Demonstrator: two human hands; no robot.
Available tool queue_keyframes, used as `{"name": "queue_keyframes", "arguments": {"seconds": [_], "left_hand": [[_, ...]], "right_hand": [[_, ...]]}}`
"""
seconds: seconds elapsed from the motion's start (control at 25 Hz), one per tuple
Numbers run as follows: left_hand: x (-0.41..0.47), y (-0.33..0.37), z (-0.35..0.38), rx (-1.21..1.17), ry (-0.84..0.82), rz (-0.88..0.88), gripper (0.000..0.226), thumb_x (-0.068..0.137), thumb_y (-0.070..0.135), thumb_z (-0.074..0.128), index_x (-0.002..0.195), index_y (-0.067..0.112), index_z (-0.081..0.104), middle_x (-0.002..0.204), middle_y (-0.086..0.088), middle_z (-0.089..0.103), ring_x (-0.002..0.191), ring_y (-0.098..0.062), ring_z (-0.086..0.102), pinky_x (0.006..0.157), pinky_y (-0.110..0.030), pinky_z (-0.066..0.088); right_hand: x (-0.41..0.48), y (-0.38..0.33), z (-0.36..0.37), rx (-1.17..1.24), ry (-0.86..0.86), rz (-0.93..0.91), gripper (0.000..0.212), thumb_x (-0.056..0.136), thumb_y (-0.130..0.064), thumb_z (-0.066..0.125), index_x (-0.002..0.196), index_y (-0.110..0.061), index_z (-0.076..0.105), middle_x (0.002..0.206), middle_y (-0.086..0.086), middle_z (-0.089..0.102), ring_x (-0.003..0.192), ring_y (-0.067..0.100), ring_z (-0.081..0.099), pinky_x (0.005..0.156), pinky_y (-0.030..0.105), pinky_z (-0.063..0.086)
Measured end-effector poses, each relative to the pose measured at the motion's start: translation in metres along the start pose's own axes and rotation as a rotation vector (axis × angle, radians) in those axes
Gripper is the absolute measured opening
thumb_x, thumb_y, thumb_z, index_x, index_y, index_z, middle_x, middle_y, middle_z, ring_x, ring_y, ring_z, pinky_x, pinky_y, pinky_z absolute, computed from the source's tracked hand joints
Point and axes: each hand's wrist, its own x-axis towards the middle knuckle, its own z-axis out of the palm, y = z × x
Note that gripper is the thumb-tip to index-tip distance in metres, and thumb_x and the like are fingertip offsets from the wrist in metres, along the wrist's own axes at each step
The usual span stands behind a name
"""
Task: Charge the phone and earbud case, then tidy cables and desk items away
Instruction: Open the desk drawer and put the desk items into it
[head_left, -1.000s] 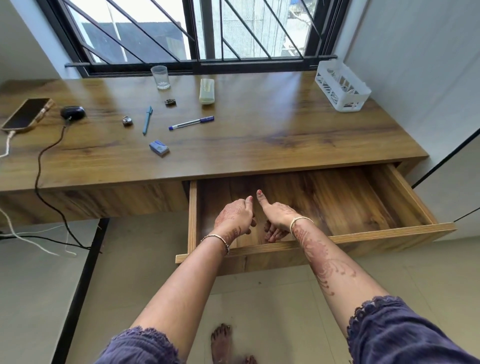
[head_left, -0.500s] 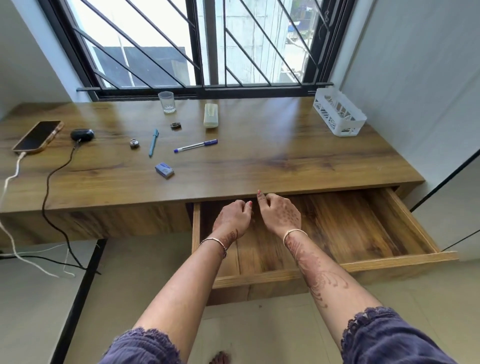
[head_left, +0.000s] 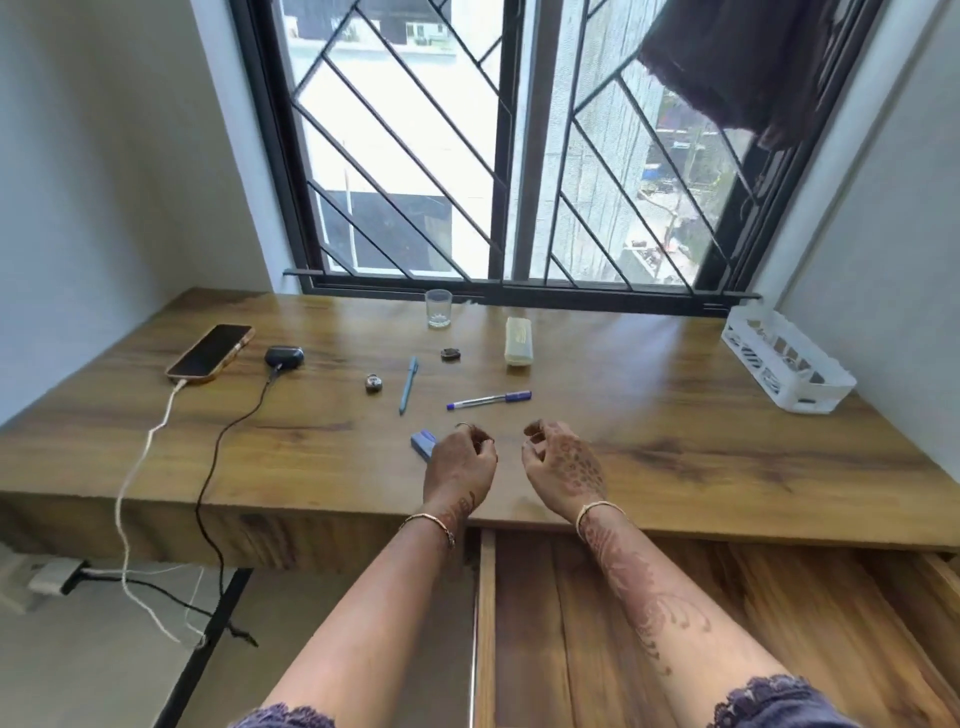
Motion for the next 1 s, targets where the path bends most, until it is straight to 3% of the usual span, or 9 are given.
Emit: {"name": "queue_keyframes", "arguments": {"seconds": [0.12,0.28,0.44,0.56,0.72,0.8,0.88,1.0], "left_hand": [[0.042,-0.031,-0.033,-0.040,0.075,-0.065,0.015,0.088,0.019,0.053,0.092,0.016,0.067,0.092,-0.006,0.072,0.090,-0.024,0.066,0.082,-0.030,0.052],[0.100,-0.065,-0.067,0.101,0.124,-0.092,0.018,0.088,0.022,0.056,0.096,0.013,0.069,0.100,-0.010,0.072,0.098,-0.028,0.065,0.082,-0.030,0.048],[0.157,-0.084,-0.080,0.276,0.107,-0.015,0.029,0.087,0.028,0.062,0.110,0.012,0.068,0.108,-0.008,0.070,0.105,-0.027,0.063,0.088,-0.032,0.047],[0.189,-0.081,-0.075,0.410,0.011,0.079,0.032,0.087,0.031,0.063,0.110,0.009,0.066,0.111,-0.012,0.068,0.111,-0.031,0.060,0.090,-0.035,0.047],[0.207,-0.074,-0.061,0.535,-0.073,0.118,0.034,0.085,0.031,0.065,0.109,0.007,0.064,0.111,-0.015,0.067,0.111,-0.032,0.059,0.093,-0.034,0.044],[0.208,-0.074,-0.056,0.560,-0.068,0.113,0.025,0.085,0.019,0.059,0.106,0.007,0.065,0.109,-0.016,0.067,0.109,-0.033,0.059,0.090,-0.034,0.046],[0.206,-0.073,-0.055,0.548,-0.065,0.102,0.025,0.083,0.009,0.054,0.103,0.007,0.067,0.107,-0.017,0.067,0.106,-0.035,0.060,0.087,-0.034,0.047],[0.200,-0.067,-0.057,0.408,-0.111,0.028,0.027,0.076,0.013,0.062,0.102,0.009,0.070,0.105,-0.013,0.069,0.107,-0.030,0.060,0.084,-0.028,0.043]], "right_hand": [[0.031,-0.028,0.029,0.002,-0.064,0.019,0.032,0.093,-0.027,0.048,0.125,-0.024,0.055,0.121,-0.001,0.061,0.110,0.019,0.059,0.096,0.033,0.046],[0.074,-0.047,0.067,-0.062,-0.122,0.097,0.045,0.095,-0.027,0.044,0.140,-0.029,0.043,0.133,0.007,0.055,0.119,0.029,0.052,0.099,0.034,0.040],[0.112,-0.053,0.098,-0.286,-0.155,0.242,0.050,0.096,-0.056,0.027,0.143,-0.041,0.032,0.136,0.013,0.042,0.124,0.032,0.044,0.101,0.042,0.036],[0.127,-0.053,0.107,-0.436,-0.142,0.297,0.054,0.093,-0.064,0.023,0.133,-0.034,0.045,0.132,0.016,0.043,0.124,0.032,0.042,0.099,0.043,0.037],[0.139,-0.049,0.109,-0.470,-0.060,0.277,0.041,0.096,-0.036,0.044,0.133,-0.017,0.045,0.127,0.016,0.048,0.115,0.031,0.052,0.094,0.038,0.044],[0.139,-0.047,0.104,-0.438,-0.033,0.256,0.039,0.097,-0.017,0.039,0.136,-0.015,0.042,0.122,0.013,0.052,0.111,0.031,0.054,0.091,0.036,0.047],[0.139,-0.044,0.101,-0.392,0.010,0.243,0.034,0.098,-0.012,0.036,0.131,-0.013,0.042,0.118,0.014,0.057,0.109,0.033,0.057,0.088,0.037,0.048],[0.137,-0.037,0.095,-0.257,0.022,0.287,0.024,0.095,-0.015,0.047,0.118,-0.010,0.048,0.114,0.015,0.063,0.107,0.034,0.060,0.086,0.036,0.048]]}}
